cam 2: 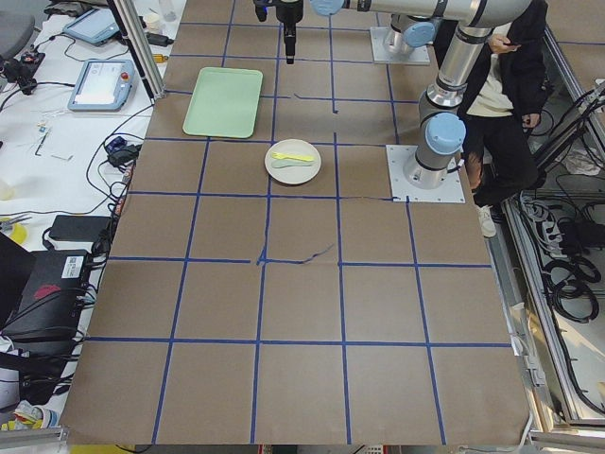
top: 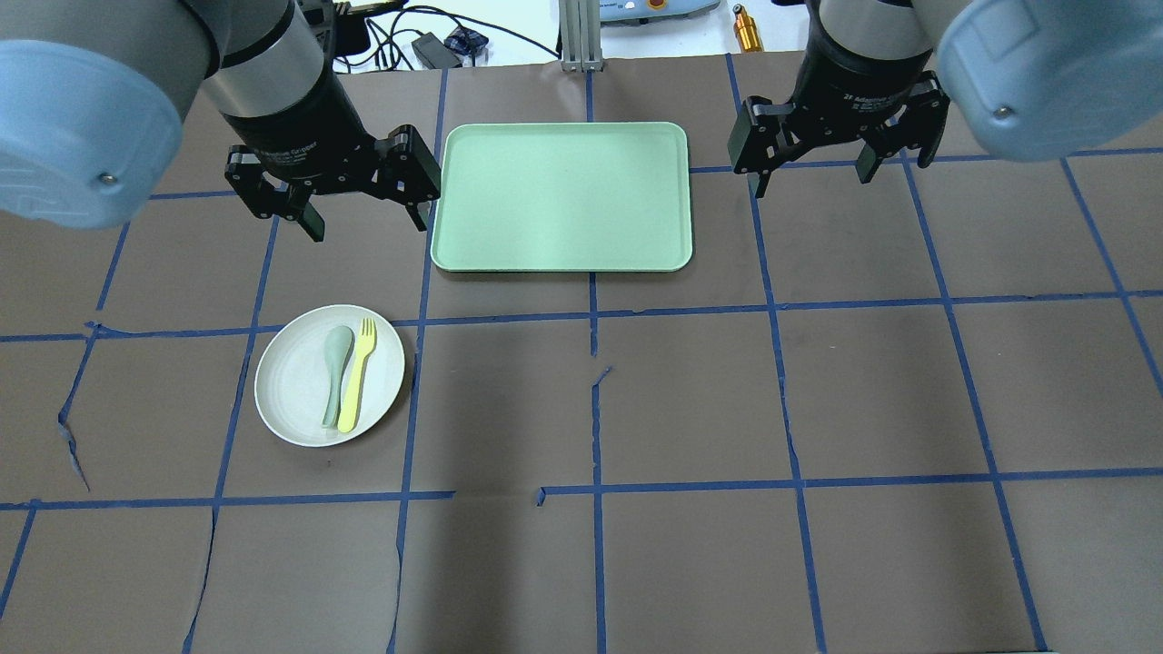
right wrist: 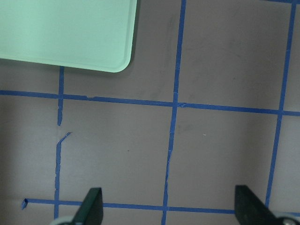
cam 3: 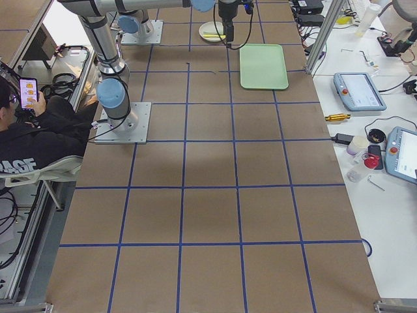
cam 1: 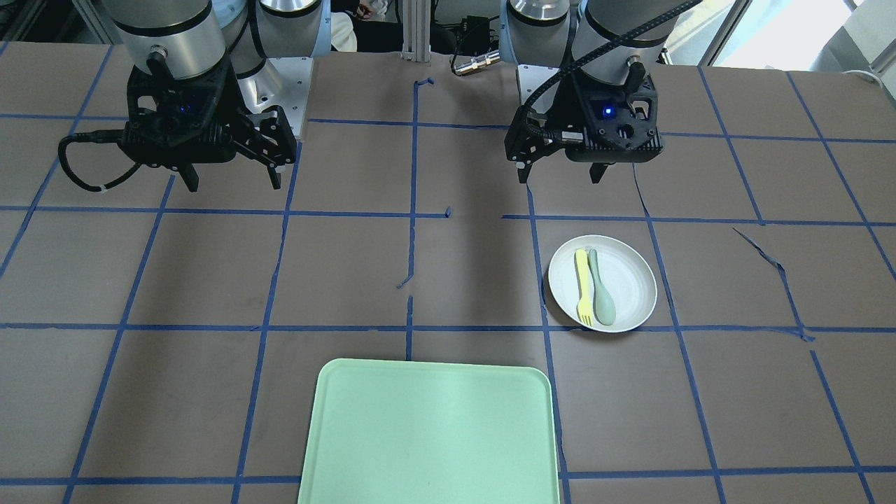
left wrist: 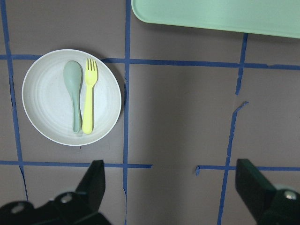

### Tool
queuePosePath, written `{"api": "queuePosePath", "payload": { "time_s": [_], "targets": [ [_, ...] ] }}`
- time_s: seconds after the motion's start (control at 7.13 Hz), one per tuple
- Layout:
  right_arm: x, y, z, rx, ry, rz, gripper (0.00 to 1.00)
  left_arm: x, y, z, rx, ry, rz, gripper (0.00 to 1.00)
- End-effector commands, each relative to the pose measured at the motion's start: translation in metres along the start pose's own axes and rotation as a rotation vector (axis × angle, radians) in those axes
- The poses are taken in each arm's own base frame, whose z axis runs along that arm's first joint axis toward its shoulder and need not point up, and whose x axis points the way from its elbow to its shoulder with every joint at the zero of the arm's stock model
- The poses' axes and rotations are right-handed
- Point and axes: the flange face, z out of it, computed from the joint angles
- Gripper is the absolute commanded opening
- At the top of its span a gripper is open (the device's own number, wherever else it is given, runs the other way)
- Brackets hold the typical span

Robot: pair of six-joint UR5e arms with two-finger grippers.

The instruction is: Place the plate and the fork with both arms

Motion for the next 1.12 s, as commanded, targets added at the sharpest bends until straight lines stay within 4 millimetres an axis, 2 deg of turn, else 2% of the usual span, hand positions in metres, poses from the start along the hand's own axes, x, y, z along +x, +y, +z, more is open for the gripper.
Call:
{"api": "queuePosePath", "payload": {
  "time_s": [0.0,0.14,0.28,0.42,0.56,0.7,0.84,0.98],
  "targets": [
    [0.000,0.000,0.000,0.000,-0.001,0.000,1.00,-0.002,-0.004,0.013,-0.022,0.000,0.005,1.00],
    [0.000,0.000,0.001,0.000,-0.002,0.003,1.00,-0.013,-0.007,0.052,-0.057,-0.009,0.026,1.00],
    [0.000,0.000,0.002,-0.001,-0.002,0.003,1.00,-0.047,-0.014,0.107,0.005,-0.038,0.017,1.00],
    [0.000,0.000,0.002,-0.003,-0.002,0.003,1.00,-0.091,-0.007,0.165,0.070,-0.037,-0.001,1.00],
    [0.000,0.000,0.002,-0.002,-0.002,0.003,1.00,-0.133,0.001,0.208,0.103,-0.038,0.001,1.00],
    [0.000,0.000,0.004,-0.005,-0.002,0.003,1.00,-0.172,0.007,0.240,0.040,-0.036,0.032,0.97],
    [0.000,0.000,0.004,-0.006,-0.002,0.004,1.00,-0.204,0.010,0.259,-0.006,-0.035,0.005,0.87],
    [0.000,0.000,0.006,-0.009,-0.002,0.004,1.00,-0.233,0.011,0.274,-0.032,-0.030,-0.014,0.80]
  ]
}}
